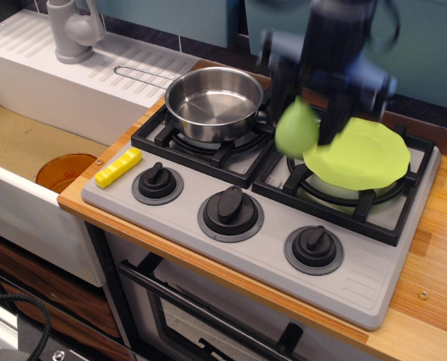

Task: Put smallpear on plate and fry in pot or pan on stove

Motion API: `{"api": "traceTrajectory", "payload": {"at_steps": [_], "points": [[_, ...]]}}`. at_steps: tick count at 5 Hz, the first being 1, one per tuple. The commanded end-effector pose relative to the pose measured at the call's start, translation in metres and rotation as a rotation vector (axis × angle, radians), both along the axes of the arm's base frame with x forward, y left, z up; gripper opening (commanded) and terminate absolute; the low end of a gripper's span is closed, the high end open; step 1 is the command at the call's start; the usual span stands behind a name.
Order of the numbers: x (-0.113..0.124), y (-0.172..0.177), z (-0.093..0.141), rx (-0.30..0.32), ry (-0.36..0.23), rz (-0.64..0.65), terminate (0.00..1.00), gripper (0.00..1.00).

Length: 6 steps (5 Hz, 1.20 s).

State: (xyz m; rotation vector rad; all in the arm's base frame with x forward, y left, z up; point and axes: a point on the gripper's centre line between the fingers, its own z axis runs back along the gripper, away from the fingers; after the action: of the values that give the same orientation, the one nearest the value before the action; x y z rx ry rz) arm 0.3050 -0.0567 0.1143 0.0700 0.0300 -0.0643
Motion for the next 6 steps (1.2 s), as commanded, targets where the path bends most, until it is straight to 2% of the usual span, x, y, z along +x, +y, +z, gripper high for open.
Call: {"api": "traceTrajectory", "payload": {"at_steps": [1,2,3,5,6], "points": [[0.077,0.002,0.025,-0.076,-0.019,-0.017,0.00,0.00],[0.095,0.004,0.009,-0.083,-0.044,-0.030,0.00,0.00],[0.094,0.004,0.001,-0.084,-0.052,-0.026,0.00,0.00],[0.074,-0.008,-0.015,-0.094,-0.076,0.010,0.00,0.00],[0.070,-0.013,-0.027,-0.084,-0.107,0.010,0.00,1.00]]}}
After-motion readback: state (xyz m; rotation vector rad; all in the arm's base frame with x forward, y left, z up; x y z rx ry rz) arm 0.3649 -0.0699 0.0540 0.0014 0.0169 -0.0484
